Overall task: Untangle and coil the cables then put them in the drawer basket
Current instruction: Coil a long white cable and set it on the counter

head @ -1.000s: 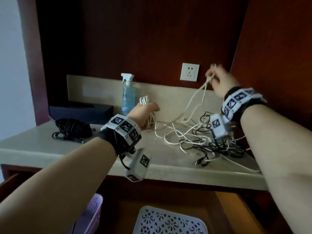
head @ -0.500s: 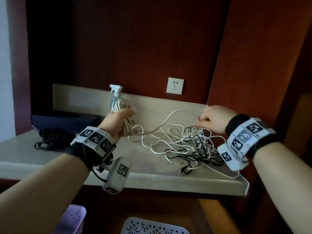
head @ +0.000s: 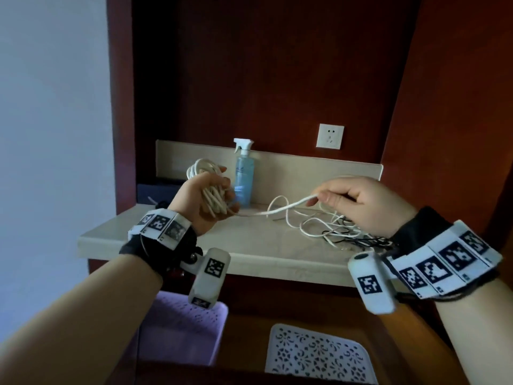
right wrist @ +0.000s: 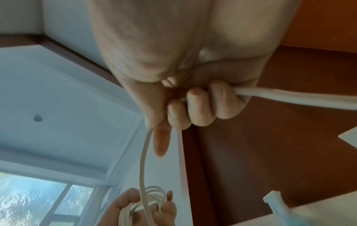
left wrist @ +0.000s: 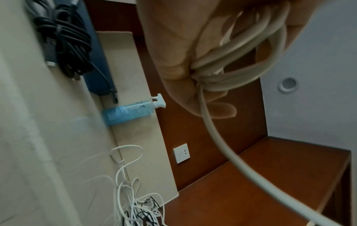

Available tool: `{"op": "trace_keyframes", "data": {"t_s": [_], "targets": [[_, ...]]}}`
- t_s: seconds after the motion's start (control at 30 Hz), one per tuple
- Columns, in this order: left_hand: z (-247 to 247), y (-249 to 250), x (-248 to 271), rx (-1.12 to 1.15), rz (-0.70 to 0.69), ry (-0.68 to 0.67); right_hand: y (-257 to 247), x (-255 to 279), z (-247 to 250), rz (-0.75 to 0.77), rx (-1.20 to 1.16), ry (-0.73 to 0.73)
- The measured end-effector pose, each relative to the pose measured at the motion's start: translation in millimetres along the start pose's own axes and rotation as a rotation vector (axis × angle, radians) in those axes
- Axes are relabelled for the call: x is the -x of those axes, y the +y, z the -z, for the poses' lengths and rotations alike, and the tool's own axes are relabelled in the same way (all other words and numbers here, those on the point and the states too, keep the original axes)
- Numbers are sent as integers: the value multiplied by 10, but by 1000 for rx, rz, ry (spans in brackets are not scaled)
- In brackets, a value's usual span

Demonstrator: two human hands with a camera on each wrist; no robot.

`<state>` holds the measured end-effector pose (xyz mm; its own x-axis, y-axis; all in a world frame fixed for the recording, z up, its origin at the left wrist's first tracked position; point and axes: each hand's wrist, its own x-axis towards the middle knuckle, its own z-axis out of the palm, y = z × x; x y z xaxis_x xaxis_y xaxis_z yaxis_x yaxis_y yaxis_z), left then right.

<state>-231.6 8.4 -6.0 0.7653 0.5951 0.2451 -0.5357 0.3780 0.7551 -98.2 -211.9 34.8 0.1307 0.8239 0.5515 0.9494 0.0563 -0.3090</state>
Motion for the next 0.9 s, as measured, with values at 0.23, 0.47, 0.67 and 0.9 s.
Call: {"op": "trace_keyframes", "data": {"t_s": [0.23,0.47,0.67,0.9], "targets": [[525,70,371,-218,119,-29,-527,-109,-758,75,-74,-80],[558,-185,607,-281,293,-348,-800,-406,-860,-18,-127,-23],[428,-359,564,-210,455,-458,-696,-560,-801,-38,-35,5],[189,-525,498,-105,559,-704,-236,-561,-658,-137,129,40]]}}
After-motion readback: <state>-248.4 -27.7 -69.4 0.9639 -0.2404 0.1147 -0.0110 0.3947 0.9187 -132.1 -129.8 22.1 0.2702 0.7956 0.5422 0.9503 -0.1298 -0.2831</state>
